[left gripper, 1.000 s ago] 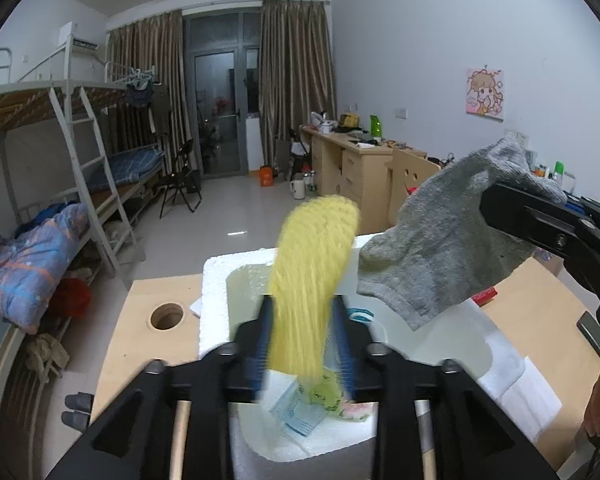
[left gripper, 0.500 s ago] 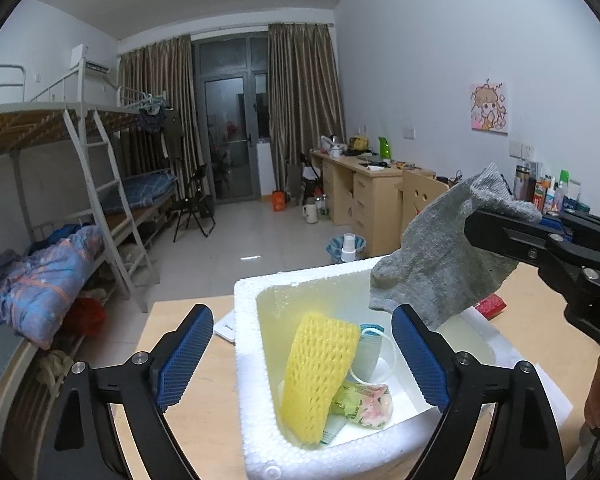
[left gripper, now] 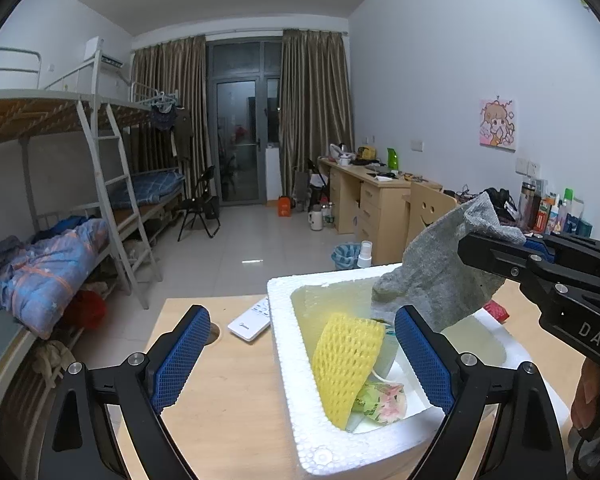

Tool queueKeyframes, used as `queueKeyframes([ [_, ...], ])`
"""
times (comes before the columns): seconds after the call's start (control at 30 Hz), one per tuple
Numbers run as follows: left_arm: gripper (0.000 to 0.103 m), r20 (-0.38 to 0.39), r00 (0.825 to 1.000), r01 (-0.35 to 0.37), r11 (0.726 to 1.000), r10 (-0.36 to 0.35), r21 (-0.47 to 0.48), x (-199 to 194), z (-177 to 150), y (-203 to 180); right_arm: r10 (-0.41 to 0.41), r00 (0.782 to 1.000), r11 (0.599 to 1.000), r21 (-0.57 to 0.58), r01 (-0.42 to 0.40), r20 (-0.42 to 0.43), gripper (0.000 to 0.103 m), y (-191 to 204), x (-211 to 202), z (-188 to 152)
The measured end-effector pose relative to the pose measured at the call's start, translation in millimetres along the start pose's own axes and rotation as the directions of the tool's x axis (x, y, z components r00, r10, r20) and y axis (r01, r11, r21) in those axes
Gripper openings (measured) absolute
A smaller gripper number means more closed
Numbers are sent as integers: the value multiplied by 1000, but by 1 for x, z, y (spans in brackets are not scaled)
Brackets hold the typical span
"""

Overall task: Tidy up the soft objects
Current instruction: 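Lower the right tool into the foam box and open it to drop the sock, then withdraw both tools from the foam box back over the table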

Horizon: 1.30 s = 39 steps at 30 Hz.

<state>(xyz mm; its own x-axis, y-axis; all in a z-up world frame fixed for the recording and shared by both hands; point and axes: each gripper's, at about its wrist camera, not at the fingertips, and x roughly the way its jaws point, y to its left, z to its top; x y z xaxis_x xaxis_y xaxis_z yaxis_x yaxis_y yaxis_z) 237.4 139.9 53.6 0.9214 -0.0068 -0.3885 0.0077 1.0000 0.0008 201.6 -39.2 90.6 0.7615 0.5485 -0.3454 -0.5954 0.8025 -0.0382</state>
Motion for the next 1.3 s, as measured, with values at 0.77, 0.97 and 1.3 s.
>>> queueKeyframes([
  [0.77, 94, 16, 1000, -11, 999, 11, -33, -6, 0, 14, -4, 1000, 1000, 21, 4, -9, 57, -3, 6, 0],
  [0.97, 95, 19, 1000, -13, 999, 13, -31, -8, 0, 12, -10, 1000, 1000, 25, 10, -8, 60, -5, 3, -2],
  [1.3, 95, 40, 999, -15, 1000, 15, -5, -26, 3, -3, -28, 1000, 999, 36, 28, 13, 65, -9, -20, -5],
])
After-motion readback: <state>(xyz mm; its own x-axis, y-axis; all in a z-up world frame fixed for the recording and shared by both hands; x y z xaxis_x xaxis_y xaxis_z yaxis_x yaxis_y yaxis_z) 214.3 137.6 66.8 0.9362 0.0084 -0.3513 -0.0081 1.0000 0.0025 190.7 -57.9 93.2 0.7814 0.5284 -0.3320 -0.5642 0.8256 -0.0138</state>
